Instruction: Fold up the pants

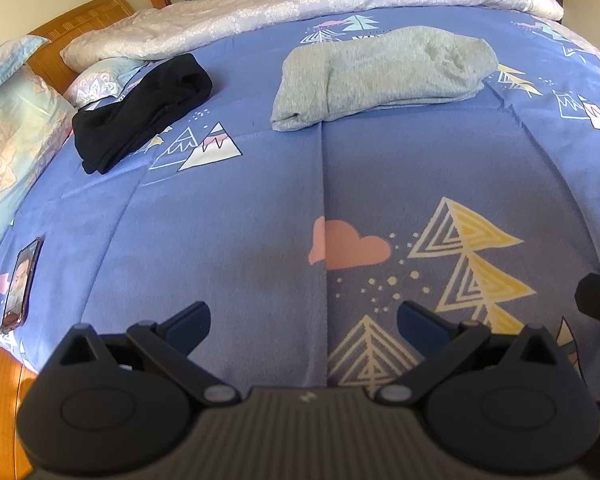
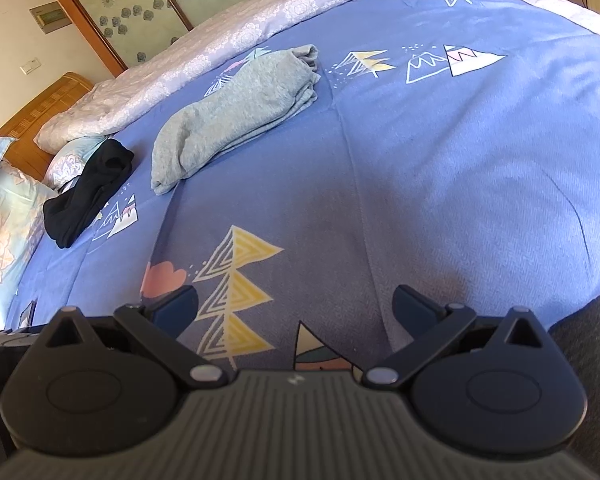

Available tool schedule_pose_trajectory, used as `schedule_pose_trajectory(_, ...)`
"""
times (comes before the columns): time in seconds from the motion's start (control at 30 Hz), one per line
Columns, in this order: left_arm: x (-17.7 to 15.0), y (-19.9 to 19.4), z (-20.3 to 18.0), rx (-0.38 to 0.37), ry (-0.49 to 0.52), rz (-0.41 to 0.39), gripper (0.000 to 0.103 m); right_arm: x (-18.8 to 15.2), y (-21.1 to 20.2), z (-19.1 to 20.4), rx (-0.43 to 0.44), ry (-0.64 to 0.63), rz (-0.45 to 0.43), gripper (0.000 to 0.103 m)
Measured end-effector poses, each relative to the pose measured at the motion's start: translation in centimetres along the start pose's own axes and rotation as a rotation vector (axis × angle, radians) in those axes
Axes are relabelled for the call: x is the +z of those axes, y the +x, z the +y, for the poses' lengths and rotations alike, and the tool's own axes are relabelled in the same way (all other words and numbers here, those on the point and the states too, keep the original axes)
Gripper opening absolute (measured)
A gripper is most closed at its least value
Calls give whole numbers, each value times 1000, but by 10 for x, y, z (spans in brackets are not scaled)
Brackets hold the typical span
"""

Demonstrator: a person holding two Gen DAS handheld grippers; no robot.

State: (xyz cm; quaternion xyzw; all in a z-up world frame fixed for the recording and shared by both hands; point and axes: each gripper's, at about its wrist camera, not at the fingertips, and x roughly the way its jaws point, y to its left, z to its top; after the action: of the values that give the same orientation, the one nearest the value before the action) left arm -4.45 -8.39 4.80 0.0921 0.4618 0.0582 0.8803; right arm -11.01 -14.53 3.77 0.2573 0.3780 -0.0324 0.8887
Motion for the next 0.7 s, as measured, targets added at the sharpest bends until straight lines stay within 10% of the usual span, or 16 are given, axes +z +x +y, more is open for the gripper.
schedule_pose_trajectory(0.7,-1,7,-1,-34,0,51,103,4,-2,-5,-8,-5,-26,103)
